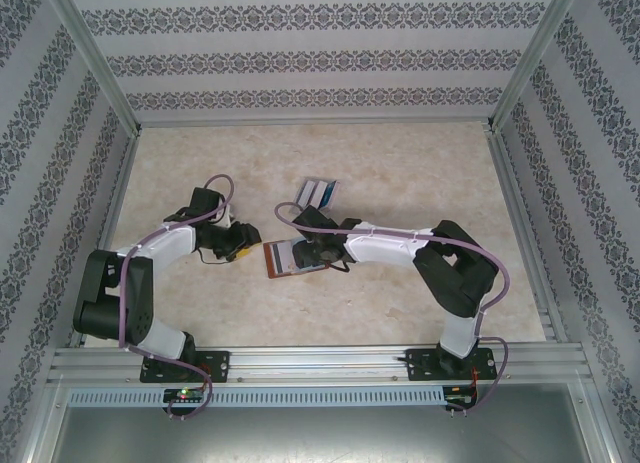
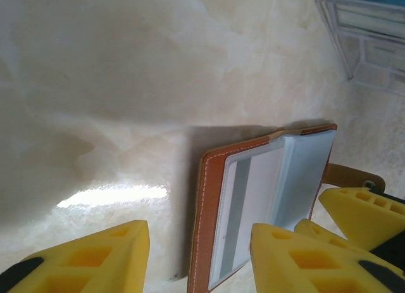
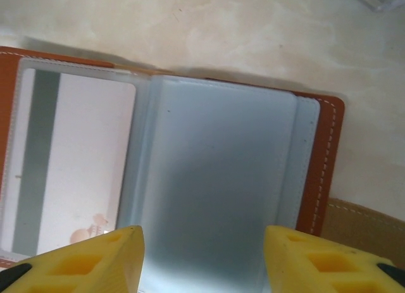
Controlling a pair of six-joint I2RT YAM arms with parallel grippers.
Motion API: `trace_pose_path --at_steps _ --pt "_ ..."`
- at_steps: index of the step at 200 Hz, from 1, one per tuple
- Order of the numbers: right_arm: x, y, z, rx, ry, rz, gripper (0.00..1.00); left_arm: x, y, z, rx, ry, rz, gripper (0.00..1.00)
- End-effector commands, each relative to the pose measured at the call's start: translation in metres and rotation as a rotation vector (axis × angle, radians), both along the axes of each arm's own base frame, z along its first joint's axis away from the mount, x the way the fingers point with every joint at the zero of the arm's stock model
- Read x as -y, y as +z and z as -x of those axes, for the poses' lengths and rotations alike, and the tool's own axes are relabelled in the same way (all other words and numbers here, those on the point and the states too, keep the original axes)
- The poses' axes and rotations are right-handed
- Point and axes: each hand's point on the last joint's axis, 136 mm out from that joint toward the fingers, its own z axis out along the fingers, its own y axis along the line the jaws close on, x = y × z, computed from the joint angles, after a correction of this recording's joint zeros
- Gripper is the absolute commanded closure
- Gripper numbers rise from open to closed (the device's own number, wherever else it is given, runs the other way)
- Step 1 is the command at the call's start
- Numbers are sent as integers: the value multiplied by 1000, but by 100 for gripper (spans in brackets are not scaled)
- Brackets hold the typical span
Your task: Put the credit cards into the card holder
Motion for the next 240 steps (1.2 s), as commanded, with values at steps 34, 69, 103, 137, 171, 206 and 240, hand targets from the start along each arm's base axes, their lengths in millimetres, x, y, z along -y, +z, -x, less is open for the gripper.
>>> trace_pose_path --at_steps 34,69,103,137,171,206,240 --pt "-4 -8 2 -18 11 31 43 7 -13 3 -8 -27 58 58" --pt "-3 -12 4 -29 13 33 42 13 -17 5 -8 -36 65 60" --pt "-17 -16 10 -77 41 -34 45 20 -23 6 -17 -50 78 64" --pt "-33 -12 14 -107 74 -122 57 27 -29 7 -25 -59 88 68" --pt "-40 -3 11 -107 79 -177 70 29 -30 7 -26 -60 88 71" --pt "-49 10 9 -108 89 -262 73 29 -32 7 -29 -59 85 73" --pt "-57 21 9 -103 116 -321 73 30 -32 6 -33 -59 90 73"
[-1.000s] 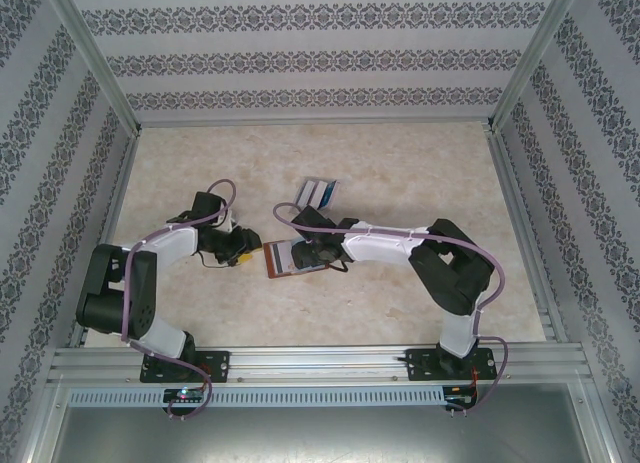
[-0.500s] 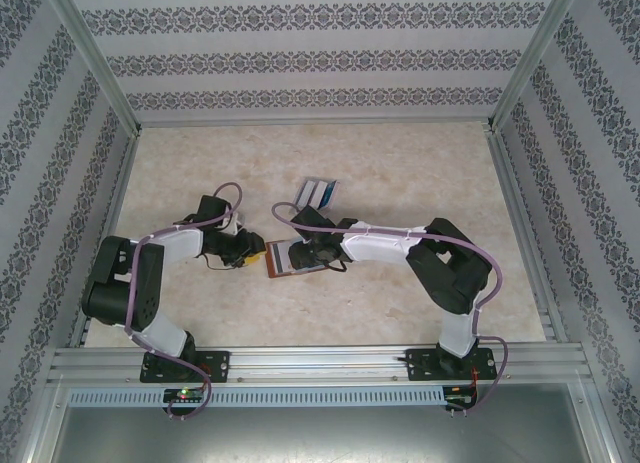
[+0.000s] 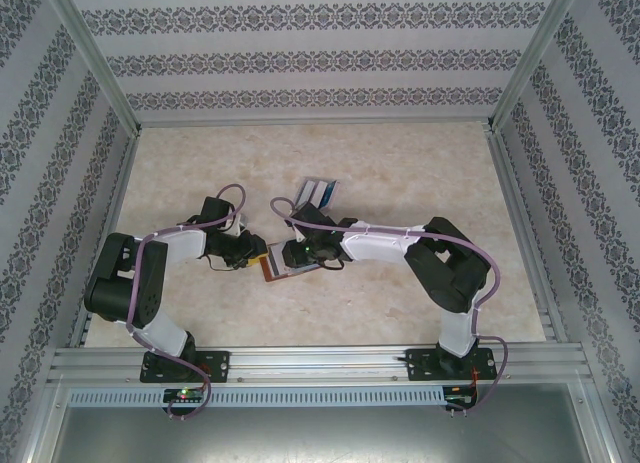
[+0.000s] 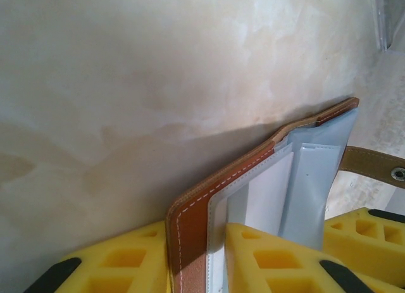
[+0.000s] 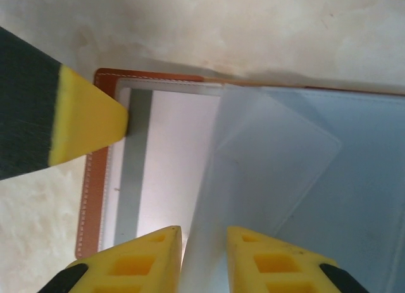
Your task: Put the credit cards into the card holder
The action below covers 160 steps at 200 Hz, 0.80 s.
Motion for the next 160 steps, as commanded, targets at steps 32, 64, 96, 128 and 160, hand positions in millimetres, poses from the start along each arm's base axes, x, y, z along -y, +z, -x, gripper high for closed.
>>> trace_pose_path --at_steps 32,64,96,128,160 --pt "-20 17 5 -20 55 -140 69 6 -3 -3 -3 -3 23 74" --pt "-28 14 9 -58 85 -195 65 4 -2 -10 -3 13 36 74" --pt "-38 23 13 -53 132 -254 61 -7 9 -22 30 55 43 73" --pt "-47 23 11 -40 177 -301 60 -19 18 -33 53 89 37 72" --pt "-64 22 8 -53 210 -368 60 -26 23 -40 57 117 40 72"
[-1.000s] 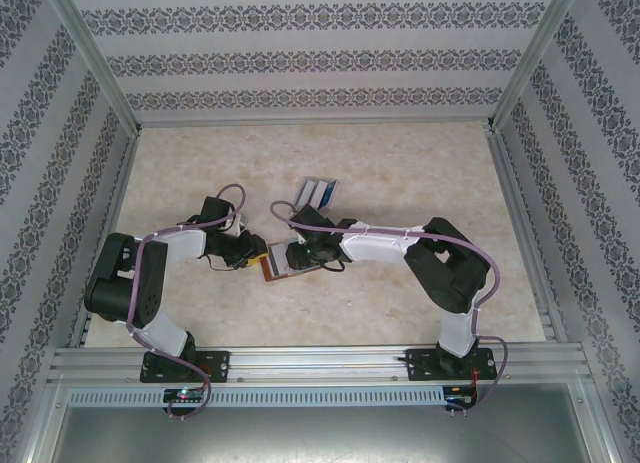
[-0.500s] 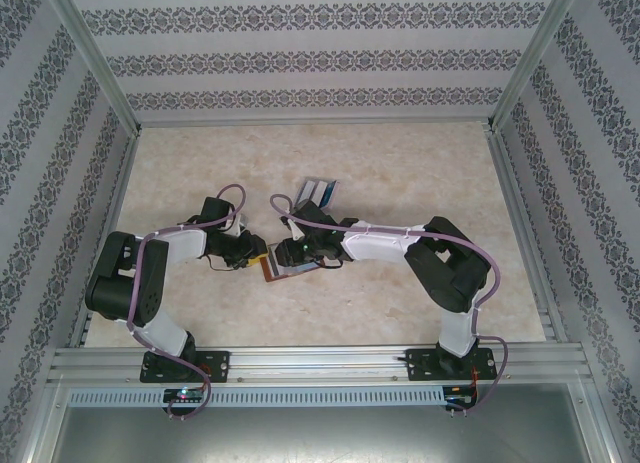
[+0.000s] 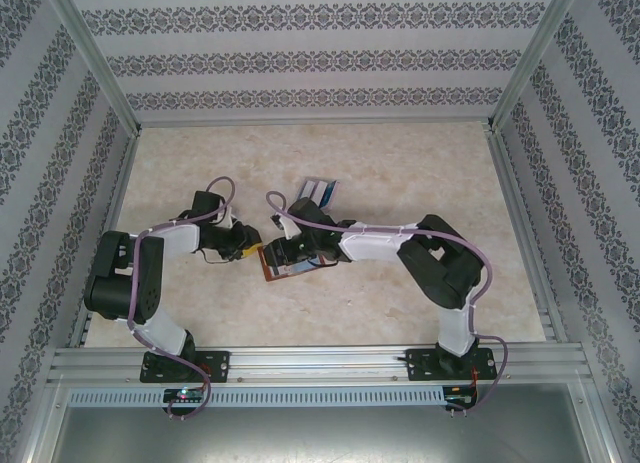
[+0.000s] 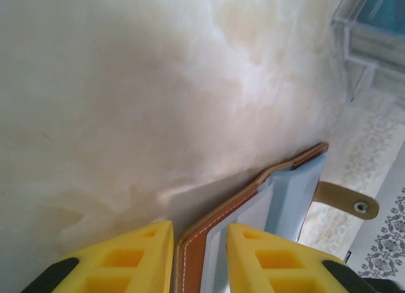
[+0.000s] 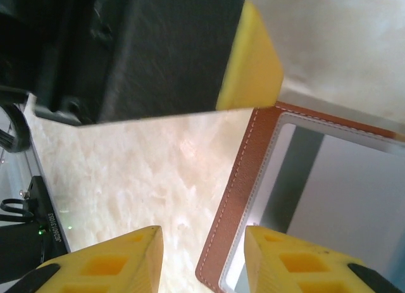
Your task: Put the credit cards into the card holder
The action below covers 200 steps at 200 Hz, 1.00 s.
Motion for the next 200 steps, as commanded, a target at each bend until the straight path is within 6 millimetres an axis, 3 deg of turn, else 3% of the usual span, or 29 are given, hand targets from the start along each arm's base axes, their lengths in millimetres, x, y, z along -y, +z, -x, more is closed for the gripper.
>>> trace_pose_path --at_steps 1,26,58,85,100,144,200 --pt "-14 1 -4 -11 39 -73 60 -6 12 -14 34 26 8 72" --pt "-7 18 -9 41 -5 -66 59 -8 16 -16 42 35 3 71" --pt "43 24 -18 98 -149 70 53 -9 17 -13 45 26 -16 70" --pt "91 3 -22 65 -263 217 52 -10 16 -7 44 5 -56 69" --pt "106 -11 -19 35 -293 279 50 -10 15 -4 38 -2 -63 69" --pt "107 -32 -10 -34 -293 312 50 -9 8 2 27 -16 -74 68" --pt "100 -41 -9 -58 -266 321 55 -6 7 3 28 -24 -66 68"
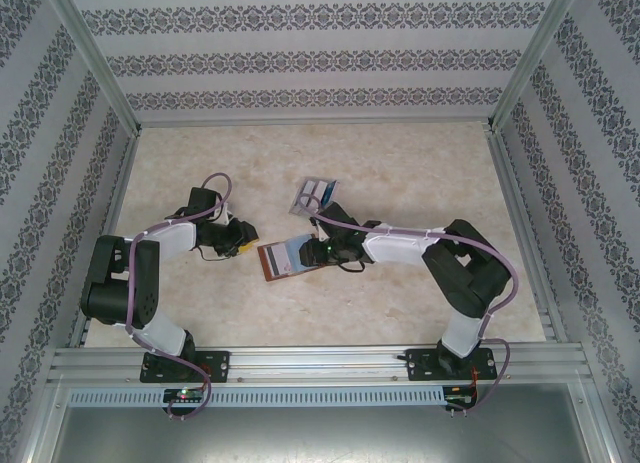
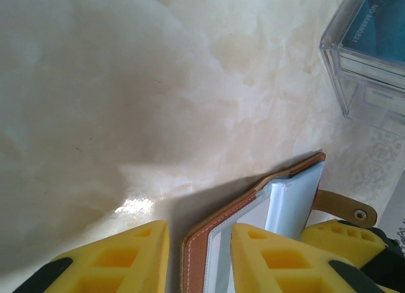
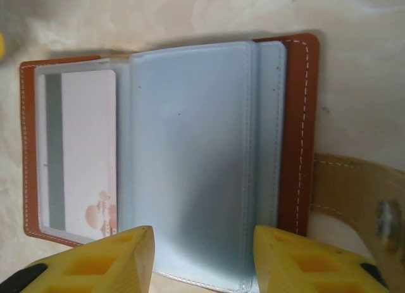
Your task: Put the credit cards into the card holder
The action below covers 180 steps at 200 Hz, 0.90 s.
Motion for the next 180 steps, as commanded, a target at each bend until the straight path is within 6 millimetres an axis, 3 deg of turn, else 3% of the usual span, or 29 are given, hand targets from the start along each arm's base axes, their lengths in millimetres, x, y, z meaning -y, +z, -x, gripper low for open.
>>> trace_pose_path --at_steps 1,102,180 --pt "-4 -7 4 -25 11 23 55 3 0 6 4 -29 -15 68" --pt "-21 1 4 -11 60 -11 72 6 -4 7 -1 -37 1 69" --pt "-31 3 4 -18 75 -42 77 14 -8 10 -9 -58 19 76"
